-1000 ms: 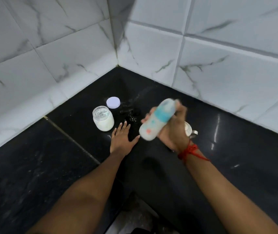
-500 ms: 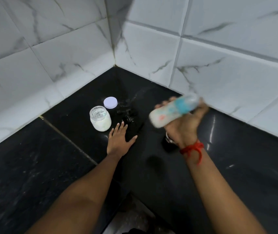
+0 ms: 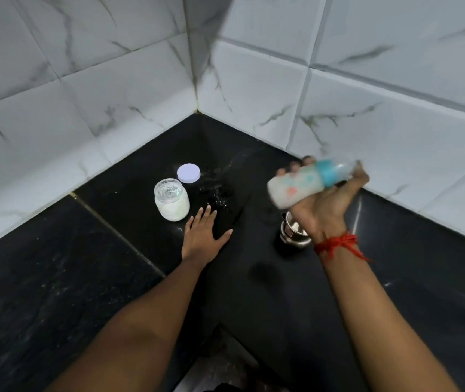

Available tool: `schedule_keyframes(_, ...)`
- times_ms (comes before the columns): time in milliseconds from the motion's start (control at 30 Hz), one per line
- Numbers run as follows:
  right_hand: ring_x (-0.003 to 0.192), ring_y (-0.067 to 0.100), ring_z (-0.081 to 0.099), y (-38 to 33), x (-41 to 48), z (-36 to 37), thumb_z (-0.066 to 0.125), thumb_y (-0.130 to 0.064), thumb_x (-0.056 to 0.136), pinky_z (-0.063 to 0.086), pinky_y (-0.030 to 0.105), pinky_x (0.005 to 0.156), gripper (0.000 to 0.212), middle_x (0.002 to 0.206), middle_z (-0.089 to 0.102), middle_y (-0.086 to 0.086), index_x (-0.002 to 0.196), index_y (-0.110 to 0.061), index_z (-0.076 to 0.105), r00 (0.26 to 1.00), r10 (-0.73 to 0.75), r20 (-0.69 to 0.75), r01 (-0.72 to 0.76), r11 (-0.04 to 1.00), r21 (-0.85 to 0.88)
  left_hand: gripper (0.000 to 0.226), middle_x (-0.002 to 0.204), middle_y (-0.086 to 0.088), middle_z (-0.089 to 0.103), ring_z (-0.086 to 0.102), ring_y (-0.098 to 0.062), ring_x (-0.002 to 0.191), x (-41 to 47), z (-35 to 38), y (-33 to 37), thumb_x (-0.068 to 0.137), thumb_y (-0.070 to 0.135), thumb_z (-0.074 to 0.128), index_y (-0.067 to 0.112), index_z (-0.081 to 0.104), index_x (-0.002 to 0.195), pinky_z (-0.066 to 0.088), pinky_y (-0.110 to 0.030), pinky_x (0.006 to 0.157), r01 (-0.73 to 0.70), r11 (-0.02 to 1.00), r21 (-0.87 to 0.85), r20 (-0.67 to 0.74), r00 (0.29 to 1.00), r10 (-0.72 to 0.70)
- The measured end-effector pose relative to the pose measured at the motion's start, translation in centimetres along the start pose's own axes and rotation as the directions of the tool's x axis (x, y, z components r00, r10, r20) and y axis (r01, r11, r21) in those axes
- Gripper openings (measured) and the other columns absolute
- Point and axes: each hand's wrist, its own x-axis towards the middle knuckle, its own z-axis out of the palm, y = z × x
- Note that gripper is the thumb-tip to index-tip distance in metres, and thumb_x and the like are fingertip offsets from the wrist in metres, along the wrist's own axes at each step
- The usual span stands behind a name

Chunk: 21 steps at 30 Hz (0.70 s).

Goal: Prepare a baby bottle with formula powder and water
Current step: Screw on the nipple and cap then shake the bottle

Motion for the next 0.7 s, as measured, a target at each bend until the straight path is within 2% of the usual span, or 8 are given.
schedule_keyframes(67, 0.071, 0.029, 0.058, 0.3, -0.2, -0.9, 0.049, -0.068, 0.081, 0.049, 0.045, 0.082, 0.064, 0.078, 0.059, 0.012, 0.085, -0.005, 0.057, 0.998, 0.056, 0.041, -0.049, 0.987, -0.155, 0.084, 0.172, 0.004, 0.019, 0.007, -0.012, 0.16, 0.1, -0.2, 0.0, 0.095, 0.075, 0.04, 0.023, 0.032, 0.161, 0.008, -0.037, 0.128, -0.007, 1.0, 0.017, -0.004, 1.0, 0.007)
schedule_keyframes(200, 0.075, 0.03, 0.062, 1.0, -0.8, -1.6, 0.036, -0.071, 0.091, 0.05, 0.045, 0.084, 0.069, 0.079, 0.063, 0.013, 0.085, -0.007, 0.062, 0.995, 0.041, 0.087, -0.046, 0.997, 0.055, 0.087, 0.172, 0.004, 0.019, 0.008, -0.012, 0.16, 0.1, 0.0, 0.1, 0.093, 0.077, 0.036, 0.023, 0.032, 0.161, 0.009, -0.038, 0.129, -0.001, 1.0, 0.006, 0.012, 1.0, 0.001)
schedule_keyframes(267, 0.077, 0.031, 0.06, 2.3, -0.9, -1.7, 0.043, -0.069, 0.089, 0.05, 0.047, 0.084, 0.063, 0.082, 0.062, 0.014, 0.086, -0.009, 0.063, 0.983, 0.149, 0.106, -0.113, 0.952, -0.286, 0.092, 0.172, 0.004, 0.018, 0.007, -0.012, 0.16, 0.1, -0.1, -0.2, 0.089, 0.08, 0.028, 0.023, 0.031, 0.162, 0.008, -0.038, 0.129, -0.014, 1.0, 0.017, 0.012, 1.0, 0.014)
schedule_keyframes(367, 0.087, 0.035, 0.06, 2.1, -0.4, -2.0, 0.023, -0.068, 0.099, 0.048, 0.053, 0.088, 0.073, 0.09, 0.063, 0.018, 0.096, -0.004, 0.06, 0.98, 0.167, 0.107, -0.159, 0.984, -0.076, 0.088, 0.172, 0.004, 0.018, 0.007, -0.012, 0.16, 0.3, 0.0, -0.1, 0.093, 0.078, 0.034, 0.023, 0.031, 0.162, 0.008, -0.037, 0.128, -0.016, 1.0, 0.02, 0.012, 1.0, 0.016)
schedule_keyframes(400, 0.087, 0.034, 0.059, 1.5, -0.3, -1.7, 0.024, -0.069, 0.097, 0.047, 0.052, 0.087, 0.073, 0.089, 0.063, 0.017, 0.096, -0.005, 0.059, 0.982, 0.132, 0.132, -0.134, 0.991, 0.002, 0.085, 0.172, 0.005, 0.018, 0.006, -0.012, 0.16, 0.3, 0.0, 0.0, 0.095, 0.076, 0.037, 0.023, 0.03, 0.162, 0.007, -0.037, 0.129, -0.005, 1.0, 0.011, 0.021, 1.0, 0.005)
schedule_keyframes(500, 0.075, 0.031, 0.059, 1.2, 0.8, -0.8, 0.048, -0.059, 0.086, 0.051, 0.044, 0.081, 0.053, 0.081, 0.062, 0.014, 0.088, -0.007, 0.057, 0.982, 0.102, 0.16, -0.061, 0.968, -0.245, 0.084, 0.172, 0.004, 0.02, 0.007, -0.012, 0.16, 0.0, 0.0, -0.2, 0.095, 0.075, 0.039, 0.024, 0.032, 0.161, 0.008, -0.038, 0.129, -0.016, 1.0, 0.026, -0.005, 1.0, 0.016)
schedule_keyframes(633, 0.084, 0.03, 0.057, 0.2, 2.1, -1.5, 0.044, -0.052, 0.095, 0.044, 0.046, 0.093, 0.048, 0.085, 0.06, 0.016, 0.094, -0.006, 0.059, 0.998, 0.021, 0.058, -0.022, 0.999, 0.024, 0.084, 0.172, 0.004, 0.019, 0.007, -0.011, 0.16, 0.2, 0.1, 0.0, 0.095, 0.075, 0.039, 0.024, 0.032, 0.161, 0.008, -0.037, 0.129, 0.001, 1.0, 0.007, 0.016, 1.0, -0.001)
schedule_keyframes(700, 0.077, 0.03, 0.058, 0.6, 1.6, -1.3, 0.056, -0.063, 0.081, 0.047, 0.047, 0.086, 0.054, 0.082, 0.06, 0.014, 0.086, -0.01, 0.063, 0.977, 0.102, 0.185, -0.053, 0.966, -0.254, 0.085, 0.172, 0.005, 0.019, 0.007, -0.012, 0.16, 0.1, 0.0, -0.1, 0.095, 0.076, 0.038, 0.024, 0.031, 0.161, 0.008, -0.038, 0.129, -0.008, 1.0, 0.02, 0.003, 1.0, 0.008)
